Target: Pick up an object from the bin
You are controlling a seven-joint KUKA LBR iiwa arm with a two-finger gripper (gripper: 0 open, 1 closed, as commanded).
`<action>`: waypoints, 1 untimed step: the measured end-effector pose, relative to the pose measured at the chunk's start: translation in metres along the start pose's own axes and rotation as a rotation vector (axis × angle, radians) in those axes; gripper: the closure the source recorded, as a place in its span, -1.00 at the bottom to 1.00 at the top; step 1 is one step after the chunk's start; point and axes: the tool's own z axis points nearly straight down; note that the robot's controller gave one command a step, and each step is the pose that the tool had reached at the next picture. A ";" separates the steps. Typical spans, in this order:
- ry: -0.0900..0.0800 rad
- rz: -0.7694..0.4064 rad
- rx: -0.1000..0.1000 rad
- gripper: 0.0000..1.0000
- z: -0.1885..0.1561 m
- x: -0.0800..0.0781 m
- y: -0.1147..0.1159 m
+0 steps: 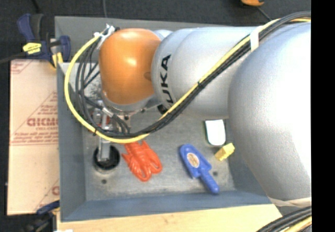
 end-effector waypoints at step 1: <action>-0.008 0.004 -0.002 -1.00 -0.005 -0.002 -0.001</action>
Offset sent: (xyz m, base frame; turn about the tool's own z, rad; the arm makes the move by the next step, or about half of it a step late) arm -0.0296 -0.0215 -0.0878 -0.1349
